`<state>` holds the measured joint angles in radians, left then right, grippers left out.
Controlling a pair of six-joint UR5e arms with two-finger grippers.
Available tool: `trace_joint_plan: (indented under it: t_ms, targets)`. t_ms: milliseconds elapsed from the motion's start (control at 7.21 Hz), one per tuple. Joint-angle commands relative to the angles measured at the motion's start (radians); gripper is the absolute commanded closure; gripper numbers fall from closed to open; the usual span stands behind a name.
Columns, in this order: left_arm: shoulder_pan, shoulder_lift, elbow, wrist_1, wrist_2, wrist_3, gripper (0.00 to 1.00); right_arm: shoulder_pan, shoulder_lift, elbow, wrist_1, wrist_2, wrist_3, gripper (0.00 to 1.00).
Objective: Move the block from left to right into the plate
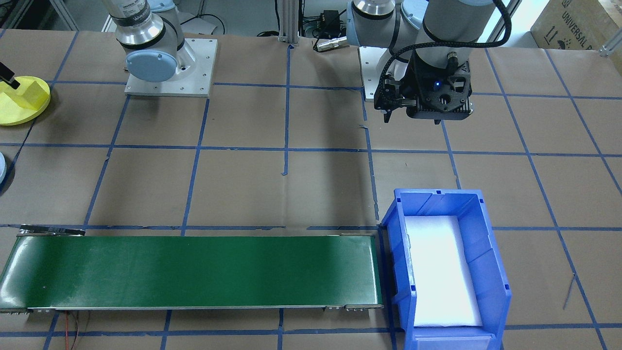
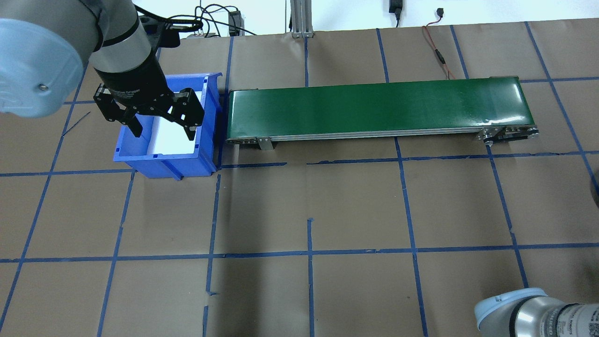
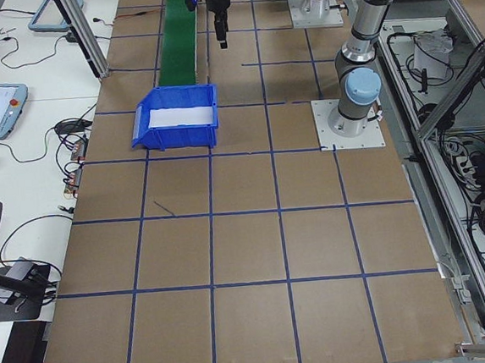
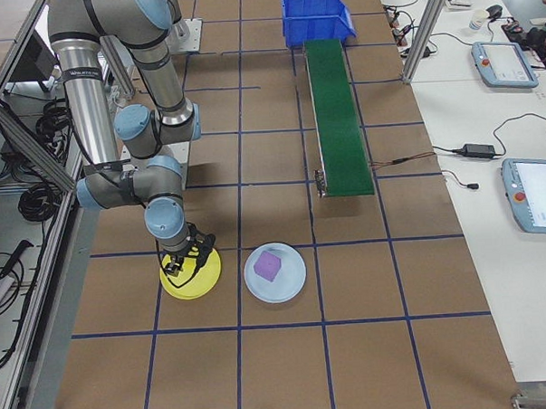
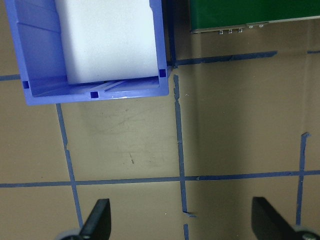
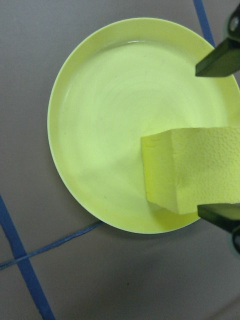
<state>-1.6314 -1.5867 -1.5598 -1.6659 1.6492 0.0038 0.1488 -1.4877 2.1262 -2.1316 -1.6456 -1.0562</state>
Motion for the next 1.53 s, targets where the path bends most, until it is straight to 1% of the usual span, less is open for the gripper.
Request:
trace_joint_plan:
  t_ms: [0, 139, 278, 416, 555, 694, 833, 971, 1110, 1249, 1388]
  targets:
    - [0.002, 0.005, 0.0, 0.0, 0.003, -0.007, 0.0, 0.122, -0.026, -0.067, 0.013, 0.004, 0.136, 0.0]
    - [0.002, 0.005, 0.001, 0.0, 0.003, -0.027, 0.0, 0.278, -0.037, -0.157, 0.024, -0.067, 0.146, 0.0]
    - [0.002, 0.005, 0.0, 0.0, 0.003, -0.027, 0.0, 0.396, -0.054, -0.292, 0.182, -0.115, 0.212, 0.0]
    - [0.001, 0.005, 0.0, 0.0, 0.003, -0.027, 0.0, 0.475, -0.08, -0.402, 0.347, -0.108, 0.354, 0.0]
    - [0.002, 0.005, 0.0, -0.002, 0.003, -0.027, 0.0, 0.582, -0.11, -0.476, 0.422, -0.105, 0.414, 0.0]
    - [0.002, 0.005, 0.0, 0.0, 0.003, -0.027, 0.0, 0.698, -0.141, -0.529, 0.508, -0.112, 0.473, 0.0]
    - [0.001, 0.005, 0.0, -0.002, 0.001, -0.027, 0.0, 0.801, -0.17, -0.61, 0.638, -0.103, 0.532, 0.0]
    - [0.001, 0.005, 0.0, -0.002, 0.001, -0.027, 0.0, 0.906, -0.186, -0.65, 0.77, -0.041, 0.554, 0.0]
    - [0.001, 0.005, 0.0, 0.0, 0.0, -0.025, 0.0, 1.019, -0.196, -0.689, 0.823, 0.002, 0.652, 0.0]
    - [0.001, 0.005, 0.0, -0.002, 0.0, -0.027, 0.0, 1.143, -0.195, -0.719, 0.852, 0.009, 0.768, 0.0]
    - [0.002, 0.005, -0.002, -0.002, 0.0, -0.027, 0.0, 1.27, -0.187, -0.729, 0.851, 0.007, 0.891, 0.0]
